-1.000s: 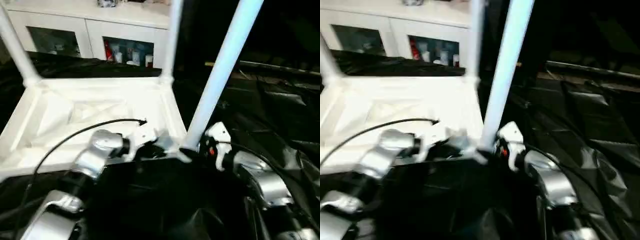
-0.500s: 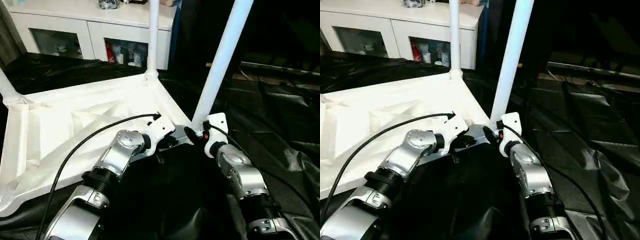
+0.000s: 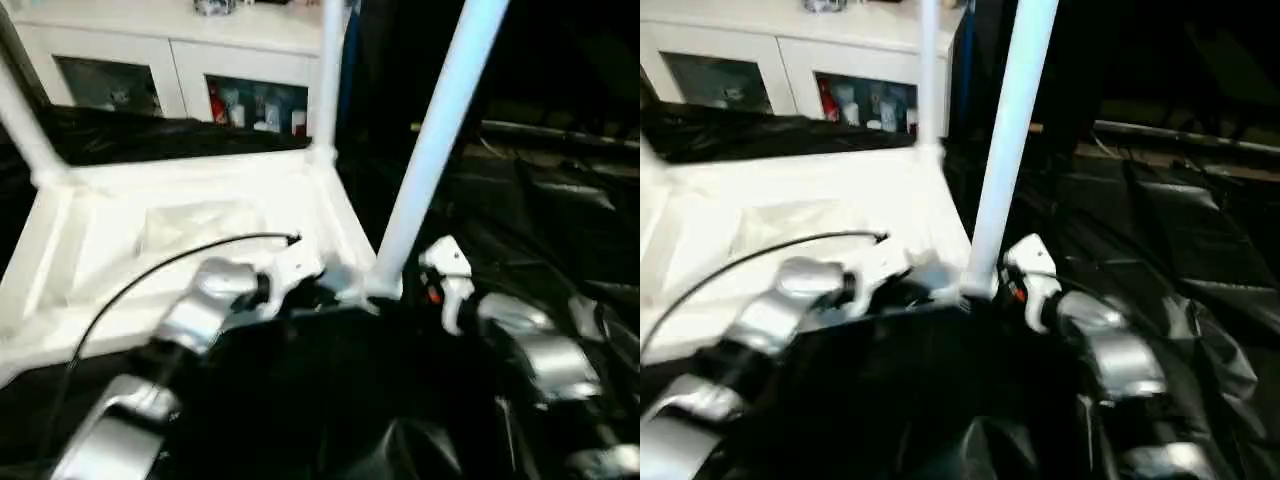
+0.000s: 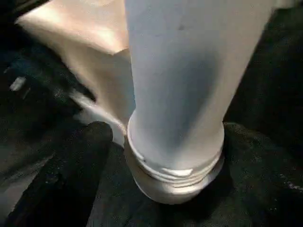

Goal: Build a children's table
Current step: Rotate leg to tighten

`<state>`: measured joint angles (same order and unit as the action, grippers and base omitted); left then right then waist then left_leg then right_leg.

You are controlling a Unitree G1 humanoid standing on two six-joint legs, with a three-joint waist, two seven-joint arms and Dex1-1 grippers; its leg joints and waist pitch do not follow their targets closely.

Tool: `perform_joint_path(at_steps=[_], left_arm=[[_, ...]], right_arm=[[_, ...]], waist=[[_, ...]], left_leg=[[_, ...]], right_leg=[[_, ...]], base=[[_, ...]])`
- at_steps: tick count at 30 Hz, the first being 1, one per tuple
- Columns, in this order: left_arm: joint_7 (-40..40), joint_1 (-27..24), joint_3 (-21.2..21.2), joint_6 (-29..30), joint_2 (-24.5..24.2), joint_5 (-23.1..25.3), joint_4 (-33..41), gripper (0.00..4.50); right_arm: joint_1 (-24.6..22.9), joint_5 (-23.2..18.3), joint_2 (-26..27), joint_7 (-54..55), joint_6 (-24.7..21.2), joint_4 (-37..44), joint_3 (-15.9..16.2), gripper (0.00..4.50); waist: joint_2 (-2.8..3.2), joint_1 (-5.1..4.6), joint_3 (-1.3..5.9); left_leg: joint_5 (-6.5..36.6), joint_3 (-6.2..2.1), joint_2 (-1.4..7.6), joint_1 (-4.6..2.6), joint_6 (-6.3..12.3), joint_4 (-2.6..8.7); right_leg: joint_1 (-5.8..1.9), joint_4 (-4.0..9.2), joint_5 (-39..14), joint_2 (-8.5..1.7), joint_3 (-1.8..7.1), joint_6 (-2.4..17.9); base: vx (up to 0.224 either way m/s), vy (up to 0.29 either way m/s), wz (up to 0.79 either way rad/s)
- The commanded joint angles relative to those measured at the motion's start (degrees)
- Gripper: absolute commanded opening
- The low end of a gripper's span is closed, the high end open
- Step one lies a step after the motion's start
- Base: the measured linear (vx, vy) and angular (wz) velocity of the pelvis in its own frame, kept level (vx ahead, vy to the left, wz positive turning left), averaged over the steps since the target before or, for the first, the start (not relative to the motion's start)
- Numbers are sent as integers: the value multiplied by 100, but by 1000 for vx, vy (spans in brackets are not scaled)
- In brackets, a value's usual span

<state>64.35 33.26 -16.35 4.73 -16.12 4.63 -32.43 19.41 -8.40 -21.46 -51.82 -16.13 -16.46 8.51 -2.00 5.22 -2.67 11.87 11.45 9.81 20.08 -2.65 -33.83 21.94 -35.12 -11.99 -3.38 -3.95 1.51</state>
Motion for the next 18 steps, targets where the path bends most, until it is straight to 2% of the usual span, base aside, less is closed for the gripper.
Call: perform_joint_path(at_steps=[1,9,13,14,18], left_arm=[[333,-105,-251,-181,102,-175,56,0],[1211,-305,-202,-144,-306,-544,436,0],[1398,-385,-184,-67,-362,-649,563,0],[1401,-386,-184,-61,-360,-651,566,0],[1418,-405,-199,-17,-352,-688,627,0]], right_arm=[[-8,-118,30,-496,61,308,320,388],[-59,-298,-321,-1136,182,417,350,388],[-91,-281,-340,-1283,196,418,399,388],[-89,-283,-336,-1286,193,413,398,362],[-84,-310,-343,-1330,192,384,434,338]], waist=[[-48,16,262],[-68,48,278],[-77,58,269],[-86,61,266],[-82,70,267]], left_leg=[[842,-222,451,-31,370,427],[568,-197,457,-32,470,401],[626,-198,459,-27,438,404],[635,-195,455,-29,433,404],[658,-203,455,-37,377,409]], right_leg=[[-213,475,-1283,-643,371,1052],[-218,401,-712,-643,369,1261],[-223,409,-880,-651,367,1246],[-220,417,-927,-646,369,1235],[-219,429,-1109,-653,371,1164]], base=[[0,0,0],[0,0,0],[0,0,0],[0,0,0],[0,0,0]])
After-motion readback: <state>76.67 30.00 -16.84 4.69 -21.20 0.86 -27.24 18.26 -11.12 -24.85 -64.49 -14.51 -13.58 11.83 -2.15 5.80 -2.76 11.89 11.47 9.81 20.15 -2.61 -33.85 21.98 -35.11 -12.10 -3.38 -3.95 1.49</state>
